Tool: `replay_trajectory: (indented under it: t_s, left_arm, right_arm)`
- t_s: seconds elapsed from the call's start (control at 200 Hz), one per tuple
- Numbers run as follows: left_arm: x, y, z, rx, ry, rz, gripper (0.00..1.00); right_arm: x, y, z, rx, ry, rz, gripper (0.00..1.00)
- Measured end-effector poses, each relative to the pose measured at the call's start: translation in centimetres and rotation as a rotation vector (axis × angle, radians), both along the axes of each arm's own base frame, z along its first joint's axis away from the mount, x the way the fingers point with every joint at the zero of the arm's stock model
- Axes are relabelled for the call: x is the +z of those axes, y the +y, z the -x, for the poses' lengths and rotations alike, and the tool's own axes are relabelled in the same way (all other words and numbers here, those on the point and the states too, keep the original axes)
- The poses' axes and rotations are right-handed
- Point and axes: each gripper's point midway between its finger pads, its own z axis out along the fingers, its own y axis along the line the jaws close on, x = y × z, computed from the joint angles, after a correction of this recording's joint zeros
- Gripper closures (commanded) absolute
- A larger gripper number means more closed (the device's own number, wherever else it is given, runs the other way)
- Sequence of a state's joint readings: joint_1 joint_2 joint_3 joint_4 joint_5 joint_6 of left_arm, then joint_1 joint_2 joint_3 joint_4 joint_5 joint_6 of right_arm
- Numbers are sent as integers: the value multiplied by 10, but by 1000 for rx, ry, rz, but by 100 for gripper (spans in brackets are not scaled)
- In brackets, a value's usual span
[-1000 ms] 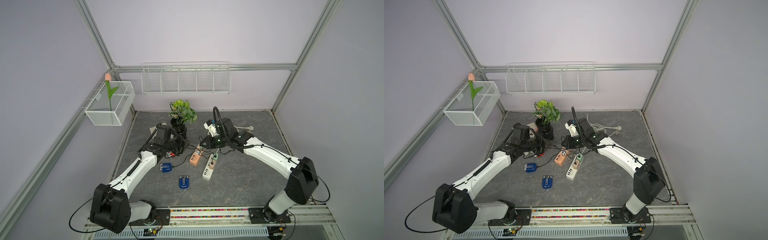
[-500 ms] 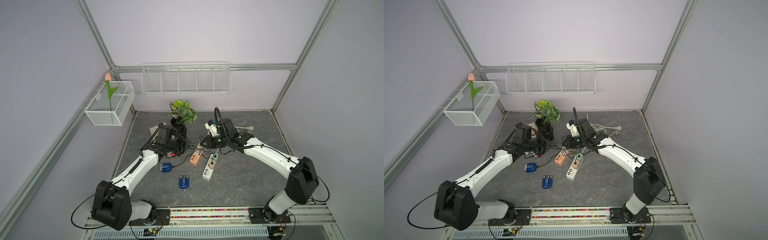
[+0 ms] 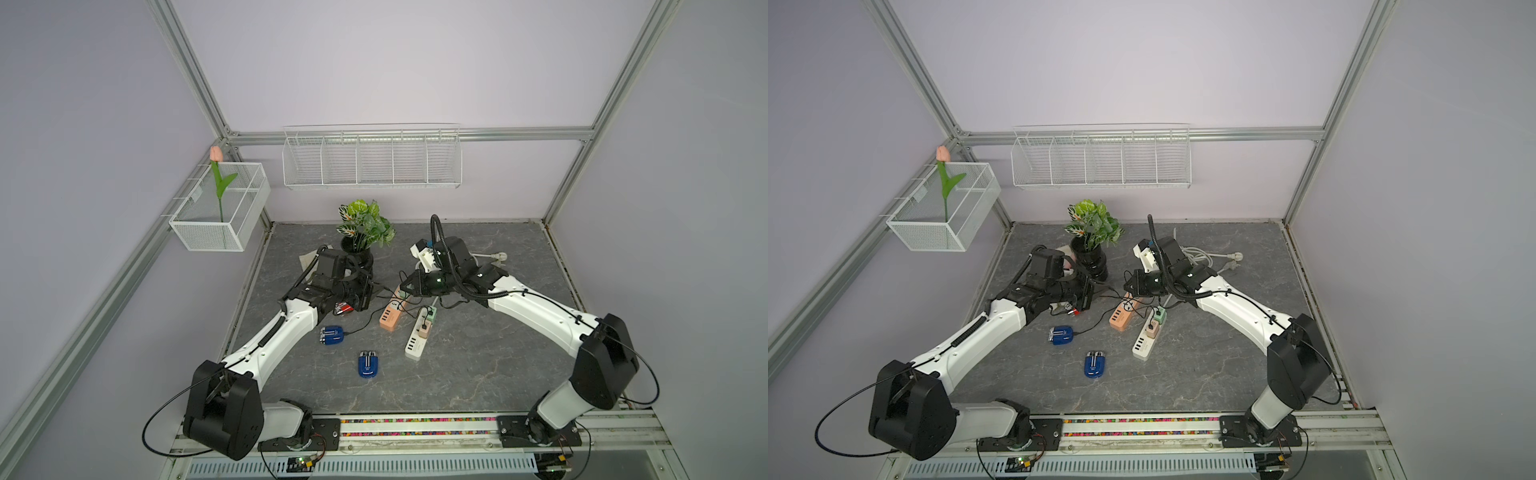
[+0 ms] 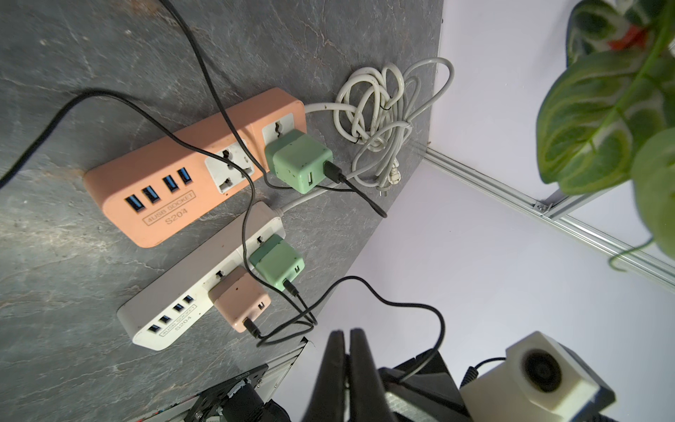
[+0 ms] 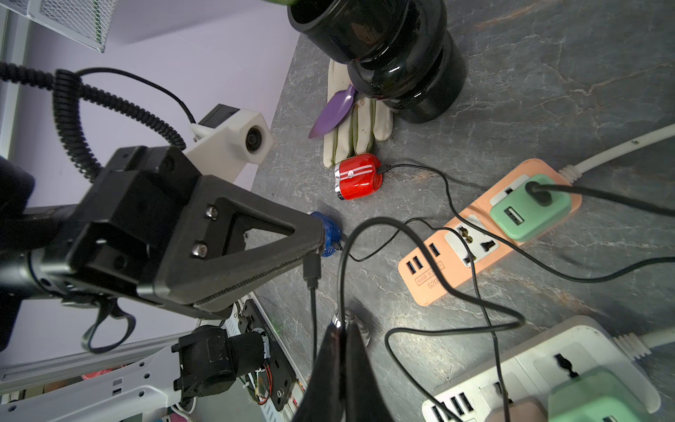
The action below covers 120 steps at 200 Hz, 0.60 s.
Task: Charge the electric shaver
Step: Pick up the charging cable from the center of the board.
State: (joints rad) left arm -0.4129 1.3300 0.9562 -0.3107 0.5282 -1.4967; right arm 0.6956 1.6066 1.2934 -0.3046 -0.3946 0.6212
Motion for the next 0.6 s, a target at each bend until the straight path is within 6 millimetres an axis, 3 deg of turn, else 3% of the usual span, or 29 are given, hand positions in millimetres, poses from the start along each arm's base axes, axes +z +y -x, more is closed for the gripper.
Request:
replay_trajectory:
  t_s: [0.065, 0.12, 0.245, 0.32, 0.6]
  left_arm:
    - [0, 0, 0, 2, 3, 1, 100]
    - [0, 0, 0, 5, 2, 0, 100]
    - [5, 2, -4, 34, -17, 5, 100]
    - [13, 6, -9, 74, -57, 23, 100]
    - [52, 16, -34, 213, -231, 109, 100]
  right_arm:
    - [1, -1, -1, -6, -1, -5, 93]
    - [1, -3, -1, -11, 1, -7, 87]
    - [5, -5, -3, -32, 19, -27, 58]
    - [9, -5, -4, -51, 50, -55, 46]
    - [24, -7, 1, -147, 258, -168, 30]
